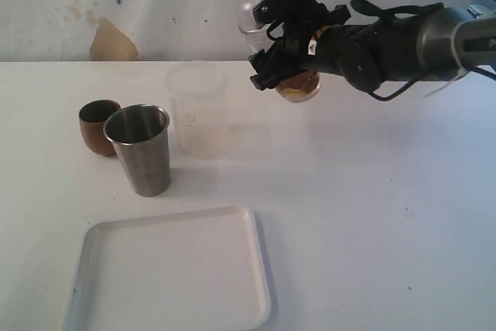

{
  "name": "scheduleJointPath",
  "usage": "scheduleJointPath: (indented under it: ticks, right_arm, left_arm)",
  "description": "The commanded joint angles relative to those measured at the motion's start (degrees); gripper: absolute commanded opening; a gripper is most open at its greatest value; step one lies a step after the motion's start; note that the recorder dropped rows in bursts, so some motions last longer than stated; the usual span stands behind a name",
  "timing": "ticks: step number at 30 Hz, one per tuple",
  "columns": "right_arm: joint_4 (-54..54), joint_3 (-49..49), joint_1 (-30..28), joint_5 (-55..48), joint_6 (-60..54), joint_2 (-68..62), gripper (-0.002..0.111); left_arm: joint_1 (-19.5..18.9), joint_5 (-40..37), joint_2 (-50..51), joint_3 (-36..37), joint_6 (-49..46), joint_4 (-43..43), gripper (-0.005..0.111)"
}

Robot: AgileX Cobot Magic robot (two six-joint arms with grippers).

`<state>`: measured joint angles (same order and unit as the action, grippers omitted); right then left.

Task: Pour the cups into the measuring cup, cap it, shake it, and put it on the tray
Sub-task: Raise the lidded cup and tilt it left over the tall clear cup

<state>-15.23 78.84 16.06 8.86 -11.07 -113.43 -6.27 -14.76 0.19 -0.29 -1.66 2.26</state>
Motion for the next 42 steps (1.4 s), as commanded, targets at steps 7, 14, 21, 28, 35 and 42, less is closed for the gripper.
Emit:
scheduleJointPath:
  ticks: [7,14,21,28,35,42]
  right_arm:
    - [0.3,13.9,-0.1,-3.6,-16.8,-9.1,0.000]
    - [0.2,15.9,-0.1,-2.0,-27.1,-9.5,0.000]
    - [0.2,15.9,-0.1,-1.9,-31.4,-9.5,0.000]
    - [0.2,15.9,-0.1,-1.9,-34.3,-9.5,0.000]
    - [0.0,15.9,0.0,-1.9,-41.1,-9.5,0.000]
    - [0.0,15.9,0.0,-2.1,-46.3,-9.5,0.000]
  left_arm:
    - [0.1,0.7,-0.2,0.3,0.1,0.3,0.000]
    - [0.1,0.7,-0.2,0.3,0.1,0.3,0.000]
    - [0.1,0.7,-0.2,0.3,0.1,0.3,0.000]
    - [0.1,0.7,-0.2,0.3,0.1,0.3,0.000]
    - [0.1,0.7,-0.2,0.3,0.1,0.3,0.000]
    - [0.1,0.7,-0.2,0.3,0.1,0.3,0.000]
